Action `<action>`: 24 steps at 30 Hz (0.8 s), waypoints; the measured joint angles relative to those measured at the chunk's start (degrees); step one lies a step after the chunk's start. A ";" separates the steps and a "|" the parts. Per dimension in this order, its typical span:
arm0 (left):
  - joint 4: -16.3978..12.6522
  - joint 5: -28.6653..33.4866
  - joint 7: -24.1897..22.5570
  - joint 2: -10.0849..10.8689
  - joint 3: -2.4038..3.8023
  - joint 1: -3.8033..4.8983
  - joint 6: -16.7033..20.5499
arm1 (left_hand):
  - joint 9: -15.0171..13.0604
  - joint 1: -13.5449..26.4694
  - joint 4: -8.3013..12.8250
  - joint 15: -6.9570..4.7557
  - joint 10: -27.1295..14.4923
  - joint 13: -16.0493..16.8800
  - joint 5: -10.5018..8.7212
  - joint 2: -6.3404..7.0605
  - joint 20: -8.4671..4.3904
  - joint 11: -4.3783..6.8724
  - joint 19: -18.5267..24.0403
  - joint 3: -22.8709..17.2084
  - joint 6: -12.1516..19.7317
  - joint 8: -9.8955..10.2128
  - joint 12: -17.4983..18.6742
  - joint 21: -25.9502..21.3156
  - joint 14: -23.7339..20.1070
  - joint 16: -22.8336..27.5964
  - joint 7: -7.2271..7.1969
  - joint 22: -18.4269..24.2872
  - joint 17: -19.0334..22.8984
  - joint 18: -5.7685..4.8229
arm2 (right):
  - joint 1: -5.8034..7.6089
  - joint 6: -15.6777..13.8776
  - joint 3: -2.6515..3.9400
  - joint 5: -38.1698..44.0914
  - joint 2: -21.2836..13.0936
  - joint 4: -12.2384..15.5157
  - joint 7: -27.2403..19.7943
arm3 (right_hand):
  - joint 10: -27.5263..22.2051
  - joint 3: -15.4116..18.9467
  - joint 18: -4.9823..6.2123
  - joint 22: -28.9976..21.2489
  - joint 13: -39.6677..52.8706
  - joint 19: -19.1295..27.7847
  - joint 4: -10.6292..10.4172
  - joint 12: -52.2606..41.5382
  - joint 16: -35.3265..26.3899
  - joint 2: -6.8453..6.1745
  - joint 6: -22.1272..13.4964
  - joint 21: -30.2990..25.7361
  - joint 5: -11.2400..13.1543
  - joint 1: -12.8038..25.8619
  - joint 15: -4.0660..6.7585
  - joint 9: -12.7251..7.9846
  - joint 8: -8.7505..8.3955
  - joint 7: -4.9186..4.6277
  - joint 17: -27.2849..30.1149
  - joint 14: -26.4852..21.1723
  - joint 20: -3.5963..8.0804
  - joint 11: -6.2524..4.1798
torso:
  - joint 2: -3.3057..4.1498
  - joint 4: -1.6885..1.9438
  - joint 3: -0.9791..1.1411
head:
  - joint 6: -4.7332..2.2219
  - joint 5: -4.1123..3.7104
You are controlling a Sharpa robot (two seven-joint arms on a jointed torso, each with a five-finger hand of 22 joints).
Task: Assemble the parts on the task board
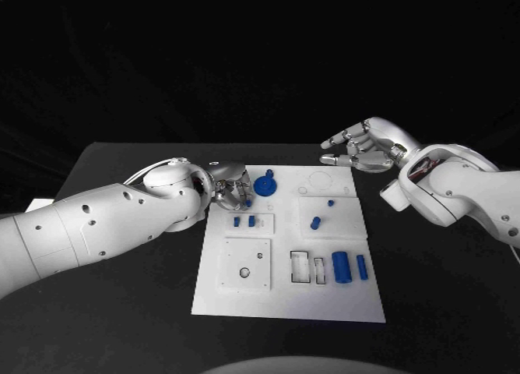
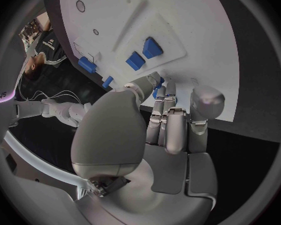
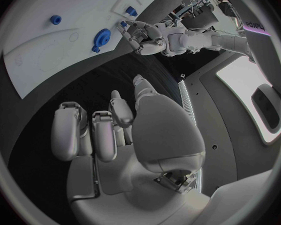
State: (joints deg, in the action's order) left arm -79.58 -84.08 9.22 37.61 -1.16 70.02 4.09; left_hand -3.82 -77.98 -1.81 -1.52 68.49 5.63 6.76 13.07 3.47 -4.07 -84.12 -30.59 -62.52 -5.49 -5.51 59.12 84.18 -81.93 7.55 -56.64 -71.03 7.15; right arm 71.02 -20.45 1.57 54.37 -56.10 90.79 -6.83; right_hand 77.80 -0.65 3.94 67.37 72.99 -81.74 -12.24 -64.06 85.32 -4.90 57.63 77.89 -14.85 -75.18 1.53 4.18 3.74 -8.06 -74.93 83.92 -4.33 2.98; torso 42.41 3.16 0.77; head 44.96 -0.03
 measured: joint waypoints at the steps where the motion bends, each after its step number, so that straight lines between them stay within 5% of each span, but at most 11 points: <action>1: -0.01 0.00 0.03 0.01 0.00 0.00 -0.01 | 0.00 0.00 0.00 0.00 0.00 0.00 0.00 0.00 0.00 0.00 0.00 0.00 0.00 0.00 0.00 0.00 0.00 0.00 0.00 0.00 0.00 0.00 | 0.00 0.00 0.00 0.00 0.00 0.00 0.00 | 0.00 0.00 0.00 0.00 0.00 0.00 0.00 0.00 0.00 0.00 0.00 0.00 0.00 0.00 0.00 0.00 0.00 0.00 0.00 0.00 0.00 0.00 | 0.00 0.00 0.00 | 0.01 0.01; 24: -0.61 0.02 0.21 1.57 0.00 -0.01 0.04 | 0.14 0.28 0.00 0.19 -1.14 -0.19 0.00 0.29 0.41 -0.32 -0.01 0.00 2.87 1.77 0.52 -1.00 -0.20 0.28 0.62 0.54 0.69 0.01 | -0.01 0.02 0.00 0.00 -0.16 -0.95 0.12 | -2.57 0.16 0.00 -0.61 -2.99 0.21 0.16 4.45 -0.44 0.30 -0.01 -0.24 -0.24 -0.30 0.00 -0.01 0.00 0.01 0.01 0.00 -0.21 -0.11 | 0.00 -0.03 -0.01 | 0.05 -0.27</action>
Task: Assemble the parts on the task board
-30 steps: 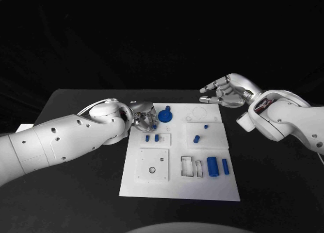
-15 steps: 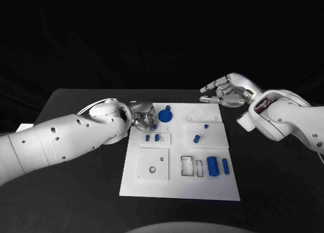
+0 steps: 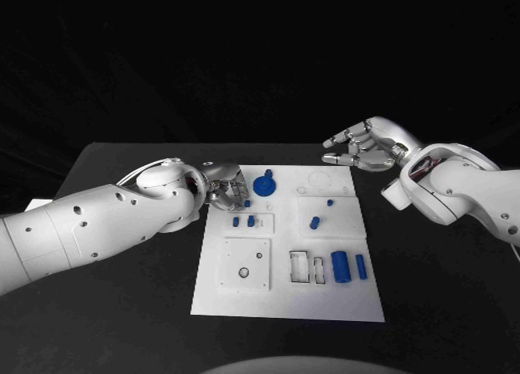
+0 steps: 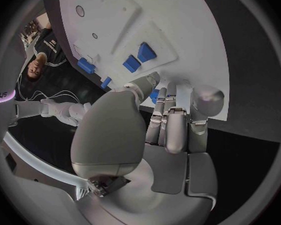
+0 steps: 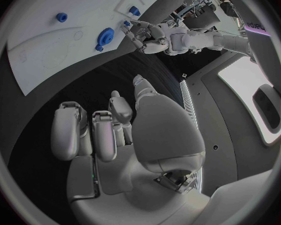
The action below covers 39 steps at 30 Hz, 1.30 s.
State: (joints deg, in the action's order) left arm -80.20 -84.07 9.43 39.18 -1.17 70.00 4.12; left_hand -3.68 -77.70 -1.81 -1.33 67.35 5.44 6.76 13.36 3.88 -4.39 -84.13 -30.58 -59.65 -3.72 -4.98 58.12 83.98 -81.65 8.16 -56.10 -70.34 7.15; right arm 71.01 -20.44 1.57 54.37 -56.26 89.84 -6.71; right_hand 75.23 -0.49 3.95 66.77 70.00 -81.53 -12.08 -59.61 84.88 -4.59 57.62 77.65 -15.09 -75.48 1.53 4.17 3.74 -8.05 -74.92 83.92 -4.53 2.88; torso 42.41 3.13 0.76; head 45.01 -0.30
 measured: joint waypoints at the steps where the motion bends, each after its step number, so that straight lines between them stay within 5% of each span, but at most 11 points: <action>1: -0.04 0.00 -0.02 0.13 0.00 0.00 0.06 | 0.00 0.00 0.00 0.03 -0.10 0.00 0.00 0.00 0.13 -0.10 0.13 0.00 0.11 0.00 0.00 0.00 0.03 0.00 0.11 0.08 0.00 0.00 | 0.00 0.01 0.00 0.00 -0.02 -0.09 0.02 | -0.25 0.00 0.00 -0.08 -0.31 0.00 0.00 0.45 0.00 0.00 -0.01 -0.10 0.00 0.00 0.00 0.00 0.00 0.00 0.00 0.00 0.00 -0.01 | 0.00 0.00 0.00 | 0.00 -0.01; 7: -0.12 0.21 -0.15 0.87 0.01 -0.01 0.95 | 0.00 0.00 0.23 0.47 -1.63 -0.32 0.00 0.00 0.34 -0.72 0.07 -0.23 1.77 0.00 0.54 -0.91 0.03 0.00 0.75 0.83 0.45 0.01 | 0.01 0.28 0.00 0.26 -0.02 -0.78 0.37 | -5.38 0.16 0.00 -1.15 -8.61 0.43 0.16 12.01 -0.53 1.11 -0.42 -0.99 0.00 -1.11 0.00 -0.01 0.00 0.23 0.01 0.00 0.21 0.17 | 0.00 0.01 0.00 | -0.10 -0.11; 13: 0.18 5.55 -1.69 2.64 0.05 -0.02 5.56 | -0.39 -0.63 0.40 0.93 -1.82 -0.41 0.00 -0.63 0.62 -0.83 0.21 -1.81 -0.27 -0.98 0.45 -1.13 -0.12 0.39 1.23 0.73 1.09 0.00 | 0.01 1.91 0.00 4.00 -0.03 -1.48 2.25 | -13.12 -4.28 0.90 -4.25 -24.30 1.44 2.97 32.25 -3.39 1.72 0.39 -3.09 0.84 -7.84 0.00 0.24 0.50 0.45 0.01 0.00 0.42 0.60 | 0.00 -0.04 0.04 | -0.43 -0.35; 20: -1.35 33.40 -12.08 6.58 0.03 -0.10 11.82 | -0.39 1.44 -1.32 1.20 0.19 0.28 -0.15 -1.79 1.43 -0.31 6.44 -1.01 -1.90 -1.71 -3.06 -17.18 -4.02 8.99 0.85 15.40 16.33 1.77 | -0.63 5.85 0.01 20.03 -0.18 -0.09 7.02 | -14.14 -10.91 0.90 -5.20 -42.60 1.74 3.69 48.29 -4.66 -1.38 5.15 -3.76 4.02 -10.70 -0.36 0.50 1.12 0.81 0.01 0.11 0.12 0.52 | 0.03 -0.16 0.07 | -1.69 -2.41; 22: -2.91 42.69 -16.07 7.78 0.02 -0.59 12.00 | -0.42 2.23 -1.65 1.04 0.77 0.85 -0.38 -2.19 1.41 0.13 7.81 0.77 -2.38 -2.39 -4.54 -19.92 -5.36 10.33 0.43 17.75 18.71 2.70 | -0.97 7.21 0.01 25.65 -0.20 0.40 8.54 | -12.93 -12.23 0.90 -5.43 -46.00 1.71 3.57 50.19 -4.96 -2.26 5.64 -3.82 5.13 -10.30 -0.35 0.50 1.12 0.87 0.01 0.10 0.09 0.73 | 0.04 -0.16 0.04 | -1.96 -3.03; 27: -5.94 63.99 -23.09 10.19 -0.14 -1.76 11.65 | -0.48 2.71 -1.62 0.70 1.55 2.26 -0.39 -2.57 1.13 0.46 8.51 3.84 -2.70 -2.92 -7.65 -21.81 -6.28 11.13 0.22 19.33 20.89 2.69 | -1.47 9.88 -0.01 36.17 -0.30 1.30 11.40 | -12.15 -13.51 0.90 -5.71 -50.27 1.52 3.30 52.20 -5.23 -3.33 5.93 -4.03 5.57 -9.49 -0.34 0.40 0.65 0.92 0.01 0.10 -0.11 1.13 | 0.04 -0.14 -0.11 | -2.54 -4.28; 33: -8.19 82.26 -27.65 11.96 -0.11 -2.45 11.08 | -0.48 2.09 -1.11 0.41 1.74 3.85 -0.38 -3.19 1.13 0.74 8.51 5.56 -2.48 -3.32 -10.74 -22.30 -6.58 11.37 0.00 19.63 21.64 2.68 | -2.10 12.31 -0.01 44.56 -0.22 2.38 13.71 | -11.74 -14.48 0.90 -6.00 -53.23 1.73 3.23 53.33 -5.66 -4.05 6.01 -4.31 5.89 -9.01 -0.53 0.29 0.37 0.85 0.02 -0.10 -0.31 1.12 | 0.04 -0.09 -0.21 | -3.08 -4.30; 39: -8.98 88.83 -29.54 12.57 -0.11 -2.60 10.83 | -0.43 1.95 -0.89 0.40 0.51 4.76 -0.38 -3.78 1.13 0.72 8.51 6.29 -2.13 -3.56 -12.50 -22.63 -6.98 11.37 -0.09 19.78 22.09 2.67 | -2.58 13.86 0.01 48.46 0.44 2.82 14.94 | -11.74 -15.51 0.90 -6.17 -55.28 1.73 3.32 54.04 -5.67 -4.17 6.17 -4.54 5.89 -9.13 -0.53 0.22 0.37 1.01 0.01 -0.10 -0.31 1.12 | 0.04 -0.16 -0.20 | -3.24 -3.83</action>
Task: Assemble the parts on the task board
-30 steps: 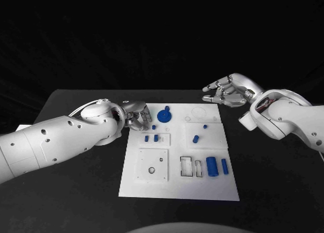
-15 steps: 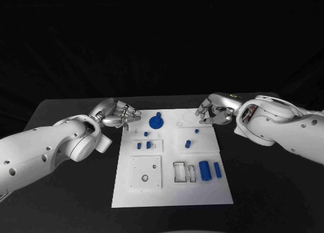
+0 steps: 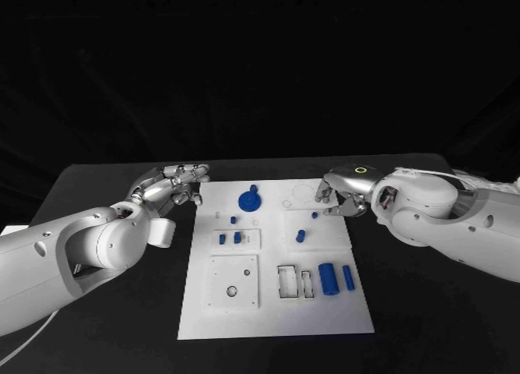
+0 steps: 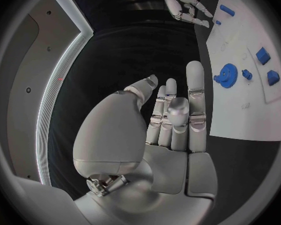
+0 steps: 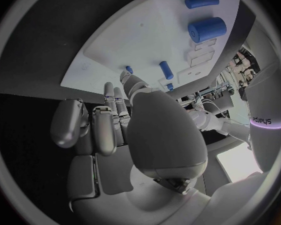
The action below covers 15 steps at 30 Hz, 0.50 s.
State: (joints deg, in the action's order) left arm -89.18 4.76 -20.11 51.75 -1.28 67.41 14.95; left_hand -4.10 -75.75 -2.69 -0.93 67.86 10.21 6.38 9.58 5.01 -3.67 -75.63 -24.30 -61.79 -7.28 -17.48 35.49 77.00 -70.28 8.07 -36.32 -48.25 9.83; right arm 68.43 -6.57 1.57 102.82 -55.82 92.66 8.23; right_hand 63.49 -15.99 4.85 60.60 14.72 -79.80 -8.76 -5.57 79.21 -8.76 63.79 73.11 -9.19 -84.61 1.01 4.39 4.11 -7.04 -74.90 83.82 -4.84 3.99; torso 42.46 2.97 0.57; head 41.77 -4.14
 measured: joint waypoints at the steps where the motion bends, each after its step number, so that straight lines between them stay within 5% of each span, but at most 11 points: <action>1: -0.07 0.56 -0.20 0.08 0.00 -0.01 -0.02 | 0.03 0.00 0.07 0.00 -0.20 0.15 0.00 0.00 0.00 0.00 0.00 0.07 0.08 -0.16 -0.28 0.00 0.00 0.00 0.08 0.02 0.08 0.00 | -0.10 0.19 0.00 0.38 0.15 0.01 0.11 | 0.32 -0.01 0.00 -0.04 -0.26 0.00 0.00 0.16 0.00 0.00 0.01 0.00 0.00 0.00 0.00 0.00 0.00 0.00 0.00 0.00 0.00 0.05 | 0.01 -0.02 0.00 | -0.01 0.01; 15: -0.59 3.72 -1.50 0.51 0.00 -0.06 -0.13 | 0.04 -0.24 0.25 0.21 -1.01 0.79 0.00 -0.24 0.00 -0.20 0.00 0.52 0.29 -0.22 -1.49 -0.31 -0.22 0.22 0.29 0.16 0.85 -0.01 | -1.56 1.94 -0.02 2.82 1.84 -0.11 0.51 | 1.23 -2.68 0.00 -0.08 -3.06 -0.20 0.48 0.76 -0.23 0.00 0.22 0.00 0.56 0.00 0.00 -0.05 0.00 -0.20 -0.04 0.00 -0.20 0.02 | 0.07 -0.03 0.03 | 0.71 0.44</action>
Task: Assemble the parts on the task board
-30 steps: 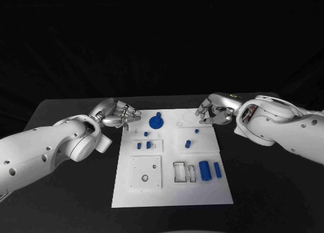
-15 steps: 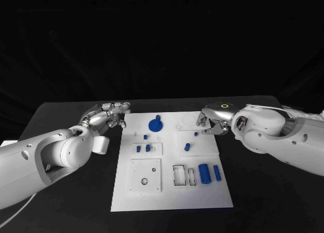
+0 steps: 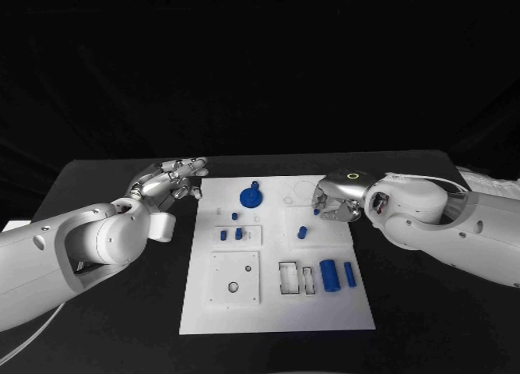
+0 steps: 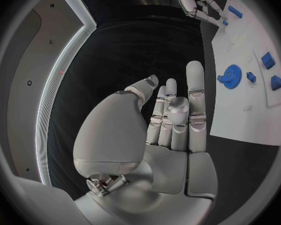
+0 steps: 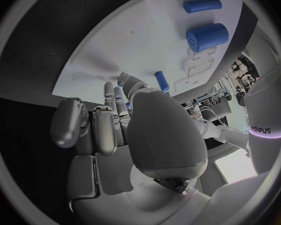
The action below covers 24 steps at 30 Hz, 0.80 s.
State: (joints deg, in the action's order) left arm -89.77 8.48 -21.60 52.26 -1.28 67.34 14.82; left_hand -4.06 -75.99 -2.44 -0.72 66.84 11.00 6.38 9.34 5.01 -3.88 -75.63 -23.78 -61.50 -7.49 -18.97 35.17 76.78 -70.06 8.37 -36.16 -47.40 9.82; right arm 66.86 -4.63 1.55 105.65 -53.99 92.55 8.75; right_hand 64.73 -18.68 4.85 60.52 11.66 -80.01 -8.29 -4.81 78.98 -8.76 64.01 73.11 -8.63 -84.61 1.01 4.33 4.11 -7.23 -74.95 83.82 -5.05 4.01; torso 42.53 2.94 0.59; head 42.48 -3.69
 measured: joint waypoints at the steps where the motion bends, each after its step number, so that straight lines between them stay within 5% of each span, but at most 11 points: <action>1: 0.00 0.08 -0.02 0.01 0.00 0.00 0.00 | 0.00 0.00 0.00 0.00 0.00 0.01 0.00 0.00 0.00 0.00 0.00 0.00 0.00 0.00 0.00 -0.12 0.00 0.00 0.00 0.00 0.00 0.00 | -0.04 0.07 0.00 0.06 0.06 0.00 0.00 | 0.00 -0.01 0.00 -0.04 -0.17 0.00 0.00 0.00 0.00 0.00 0.00 0.00 0.00 0.00 0.00 0.00 0.00 0.00 0.00 0.00 0.00 0.00 | 0.00 0.00 0.00 | 0.02 0.04; 24: -0.12 0.60 -0.09 0.16 0.00 -0.01 0.02 | 0.05 -0.29 0.26 0.01 -1.13 0.45 0.00 -0.29 0.00 -0.31 0.00 0.26 0.62 -0.22 -0.99 -0.36 -0.40 0.00 0.21 0.10 0.48 -0.01 | -0.46 1.19 0.20 0.40 1.53 -0.99 -0.16 | 2.01 -6.35 0.00 -0.03 -4.19 0.00 1.13 0.44 0.00 0.32 1.19 0.00 2.01 0.32 -0.19 0.02 0.00 -0.04 0.02 0.20 0.00 0.03 | 0.02 0.00 0.03 | 0.59 0.29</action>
State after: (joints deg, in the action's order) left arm -89.89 9.08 -21.69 52.42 -1.28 67.34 14.84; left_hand -4.01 -76.28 -2.18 -0.71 65.71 11.45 6.38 9.05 5.00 -4.18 -75.63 -23.52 -60.88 -7.71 -19.96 34.82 76.38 -70.06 8.58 -36.06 -46.92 9.81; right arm 66.40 -3.44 1.75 106.05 -52.46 91.57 8.59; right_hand 66.73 -25.03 4.85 60.48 7.47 -80.01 -7.16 -4.37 78.99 -8.44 65.20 73.11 -6.63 -84.29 0.82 4.35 4.11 -7.27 -74.93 84.02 -5.04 4.04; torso 42.55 2.94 0.62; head 43.08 -3.41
